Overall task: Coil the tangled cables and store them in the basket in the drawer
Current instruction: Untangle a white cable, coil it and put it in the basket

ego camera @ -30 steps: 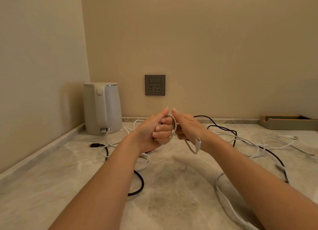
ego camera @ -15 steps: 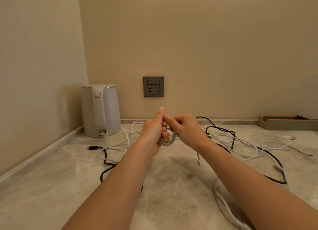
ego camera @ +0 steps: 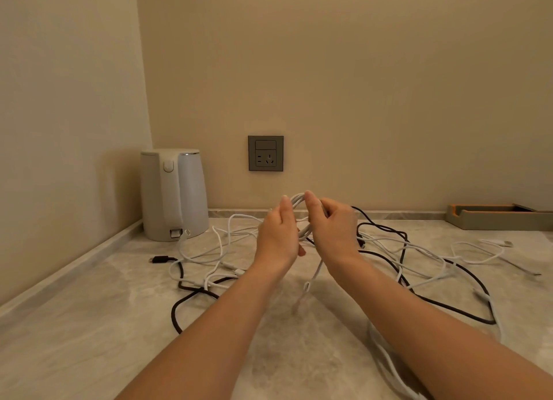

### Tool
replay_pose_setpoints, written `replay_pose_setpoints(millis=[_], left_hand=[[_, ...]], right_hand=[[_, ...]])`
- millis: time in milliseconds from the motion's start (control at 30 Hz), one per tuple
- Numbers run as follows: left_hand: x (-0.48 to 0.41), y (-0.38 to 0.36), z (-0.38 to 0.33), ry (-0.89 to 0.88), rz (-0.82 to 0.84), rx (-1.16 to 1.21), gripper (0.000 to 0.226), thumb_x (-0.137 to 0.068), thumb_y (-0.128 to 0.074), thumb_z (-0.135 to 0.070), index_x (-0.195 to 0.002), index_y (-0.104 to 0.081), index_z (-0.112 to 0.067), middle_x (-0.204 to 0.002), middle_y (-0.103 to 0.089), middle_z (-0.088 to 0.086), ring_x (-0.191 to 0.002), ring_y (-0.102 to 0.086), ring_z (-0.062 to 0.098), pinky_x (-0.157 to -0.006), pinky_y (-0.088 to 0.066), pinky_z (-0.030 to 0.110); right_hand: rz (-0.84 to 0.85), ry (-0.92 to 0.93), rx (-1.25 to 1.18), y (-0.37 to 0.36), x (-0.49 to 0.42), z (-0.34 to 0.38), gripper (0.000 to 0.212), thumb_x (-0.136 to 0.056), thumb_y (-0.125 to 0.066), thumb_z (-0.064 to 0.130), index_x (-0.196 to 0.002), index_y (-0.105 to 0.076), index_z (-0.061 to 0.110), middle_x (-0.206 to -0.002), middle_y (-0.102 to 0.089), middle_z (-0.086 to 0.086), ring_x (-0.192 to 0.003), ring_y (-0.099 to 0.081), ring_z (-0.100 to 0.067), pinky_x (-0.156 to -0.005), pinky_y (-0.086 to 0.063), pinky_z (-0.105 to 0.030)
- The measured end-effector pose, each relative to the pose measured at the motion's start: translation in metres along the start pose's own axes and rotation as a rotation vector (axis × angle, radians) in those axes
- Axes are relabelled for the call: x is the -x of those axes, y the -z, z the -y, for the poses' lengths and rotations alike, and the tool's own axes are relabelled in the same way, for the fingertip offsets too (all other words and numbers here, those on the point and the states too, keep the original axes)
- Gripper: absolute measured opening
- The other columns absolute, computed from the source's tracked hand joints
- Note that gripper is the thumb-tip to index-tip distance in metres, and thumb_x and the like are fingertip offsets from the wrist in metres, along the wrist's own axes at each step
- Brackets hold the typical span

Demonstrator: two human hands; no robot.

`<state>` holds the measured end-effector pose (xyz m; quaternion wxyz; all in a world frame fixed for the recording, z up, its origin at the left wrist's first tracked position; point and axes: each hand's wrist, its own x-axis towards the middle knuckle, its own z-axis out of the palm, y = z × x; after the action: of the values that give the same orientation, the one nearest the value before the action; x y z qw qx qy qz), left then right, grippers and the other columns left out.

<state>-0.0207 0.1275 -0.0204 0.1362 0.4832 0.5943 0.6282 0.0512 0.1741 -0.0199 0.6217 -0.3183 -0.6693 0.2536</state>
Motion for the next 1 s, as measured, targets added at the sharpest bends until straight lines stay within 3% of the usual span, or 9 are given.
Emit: replay_pose_setpoints(millis=[100, 200, 333, 433, 567, 633, 700, 800, 1000], left_hand=[[-0.011, 0.009, 0.003, -0.007, -0.154, 0.004, 0.055, -0.103, -0.023, -0.040, -0.066, -0.051, -0.011, -0.064, -0.055, 0.006, -0.064, -0.055, 0.026, -0.065, -0.045, 0.038], [-0.024, 0.026, 0.004, 0.053, -0.246, 0.069, 0.053, -0.101, -0.036, -0.037, -0.056, -0.050, -0.012, -0.053, -0.049, 0.003, -0.053, -0.045, 0.023, -0.059, -0.036, 0.033], [-0.026, 0.034, 0.001, 0.094, -0.147, 0.142, 0.049, -0.098, -0.046, -0.031, -0.052, -0.048, -0.013, -0.039, -0.041, -0.006, -0.042, -0.035, 0.015, -0.047, -0.027, 0.024], [-0.021, 0.027, -0.005, 0.097, -0.035, 0.218, 0.046, -0.099, -0.043, -0.028, -0.056, -0.045, -0.014, -0.045, -0.039, -0.006, -0.036, -0.031, 0.007, -0.041, -0.025, 0.019], [-0.021, 0.036, -0.007, 0.131, -0.155, 0.227, 0.040, -0.099, -0.040, -0.024, -0.061, -0.047, -0.013, -0.055, -0.041, 0.000, -0.041, -0.037, 0.011, -0.041, -0.029, 0.021], [-0.025, 0.044, -0.004, 0.167, -0.244, 0.226, 0.038, -0.099, -0.040, -0.024, -0.064, -0.048, -0.012, -0.058, -0.043, 0.002, -0.045, -0.038, 0.014, -0.042, -0.031, 0.024], [-0.029, 0.051, -0.001, 0.198, -0.324, 0.223, 0.039, -0.099, -0.039, -0.023, -0.064, -0.049, -0.011, -0.060, -0.045, 0.004, -0.047, -0.040, 0.016, -0.043, -0.032, 0.025], [-0.033, 0.055, 0.006, 0.154, -0.399, 0.095, 0.042, -0.097, -0.040, -0.018, -0.057, -0.047, -0.010, -0.057, -0.046, 0.005, -0.049, -0.040, 0.016, -0.047, -0.030, 0.027], [-0.029, 0.057, 0.015, -0.107, -0.375, -0.302, 0.049, -0.098, -0.041, -0.016, -0.050, -0.035, -0.010, -0.047, -0.034, 0.005, -0.046, -0.029, 0.017, -0.048, -0.021, 0.030]], right_hand=[[0.186, -0.100, -0.193, -0.004, 0.004, 0.009, 0.055, -0.098, -0.046, 0.033, -0.059, -0.041, -0.005, -0.051, -0.030, -0.003, -0.049, -0.026, -0.012, -0.051, -0.023, -0.028], [0.409, -0.129, -0.205, 0.002, 0.002, 0.018, 0.043, -0.102, -0.039, 0.026, -0.063, -0.053, 0.014, -0.045, -0.033, 0.012, -0.041, -0.026, -0.002, -0.045, -0.024, -0.018], [0.279, -0.049, -0.018, 0.016, -0.016, 0.009, 0.023, -0.094, -0.056, 0.025, -0.075, -0.061, 0.012, -0.053, -0.043, 0.008, -0.048, -0.036, -0.004, -0.050, -0.030, -0.017], [0.238, -0.090, 0.007, 0.026, -0.023, -0.001, 0.031, -0.092, -0.059, 0.033, -0.067, -0.059, 0.015, -0.059, -0.044, -0.001, -0.051, -0.034, -0.009, -0.053, -0.029, -0.024], [0.681, -0.108, 0.227, 0.027, -0.011, 0.007, 0.037, -0.098, -0.047, 0.036, -0.070, -0.062, 0.017, -0.057, -0.041, 0.000, -0.046, -0.033, -0.008, -0.047, -0.029, -0.020], [0.874, 0.003, 0.379, 0.019, -0.001, 0.021, 0.027, -0.100, -0.042, 0.028, -0.085, -0.062, 0.018, -0.059, -0.046, 0.008, -0.044, -0.040, 0.001, -0.045, -0.033, -0.013], [0.966, 0.131, 0.474, 0.009, 0.008, 0.034, 0.019, -0.100, -0.041, 0.022, -0.097, -0.059, 0.019, -0.065, -0.049, 0.009, -0.056, -0.048, -0.001, -0.056, -0.041, -0.019], [0.989, 0.286, 0.606, 0.004, 0.017, 0.047, 0.019, -0.100, -0.039, 0.021, -0.098, -0.056, 0.013, -0.078, -0.055, -0.002, -0.074, -0.052, -0.022, -0.071, -0.046, -0.037], [0.763, 0.604, 0.833, 0.014, 0.016, 0.048, 0.026, -0.101, -0.033, 0.026, -0.077, -0.040, 0.019, -0.063, -0.040, 0.003, -0.066, -0.041, -0.025, -0.054, -0.028, -0.034]])
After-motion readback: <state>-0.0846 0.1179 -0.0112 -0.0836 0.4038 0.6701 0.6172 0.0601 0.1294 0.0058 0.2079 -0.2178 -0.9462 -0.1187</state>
